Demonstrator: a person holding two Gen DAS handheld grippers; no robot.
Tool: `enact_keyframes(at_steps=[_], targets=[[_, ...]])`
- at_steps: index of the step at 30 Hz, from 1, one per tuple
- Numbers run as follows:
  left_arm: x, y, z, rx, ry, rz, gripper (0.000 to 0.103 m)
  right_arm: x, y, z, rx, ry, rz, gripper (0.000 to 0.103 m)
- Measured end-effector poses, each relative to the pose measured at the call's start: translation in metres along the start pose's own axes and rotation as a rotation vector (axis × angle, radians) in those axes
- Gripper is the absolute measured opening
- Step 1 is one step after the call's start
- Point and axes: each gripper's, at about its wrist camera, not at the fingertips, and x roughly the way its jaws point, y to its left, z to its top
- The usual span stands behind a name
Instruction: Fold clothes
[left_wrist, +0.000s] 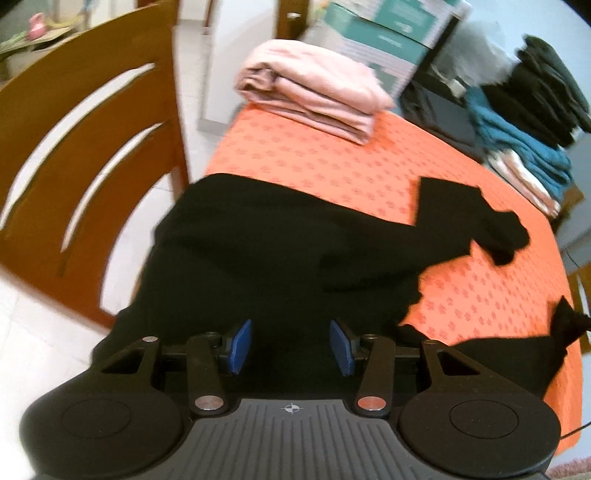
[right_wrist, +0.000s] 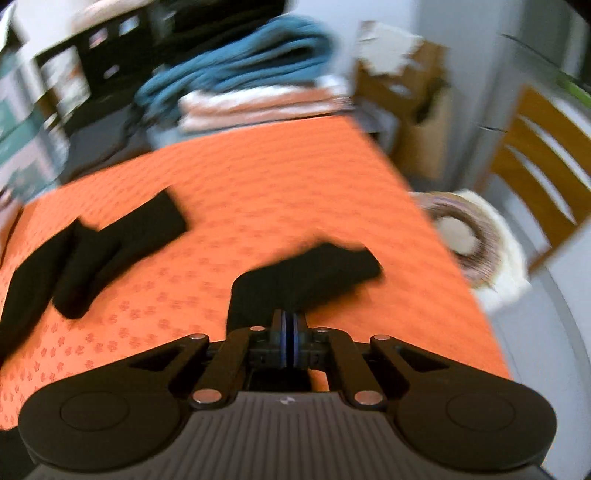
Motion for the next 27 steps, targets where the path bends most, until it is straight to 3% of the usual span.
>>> enact_keyframes(at_steps=[9,15,18,22,27], targets=[[0.027,-0.040,0.006,0.178,0.065,-0.156,0.050,-0.102,-0.074,-0.059,0.234,-0.097,-0.169,0.004],[0.035,-0.068,0.005,0.269,0.093,-0.230,0.050,-0.144,-0.085,-0.066,0.227,-0.101,-0.221,0.004],[0.031,-0.075,0.003,0.276,0.082,-0.228,0.050,-0.162,-0.090,-0.069,0.218,-0.098,-0.246,0.004],[0.022,-0.076,0.000,0.237,0.050,-0.192,0.050,-0.123,-0.079,-0.044,0.128,-0.043,-0.210,0.004],[0.007,-0.062,-0.008,0.061,0.014,-0.090,0.050,-0.066,-0.063,-0.010,0.010,0.025,-0.151,0.004]])
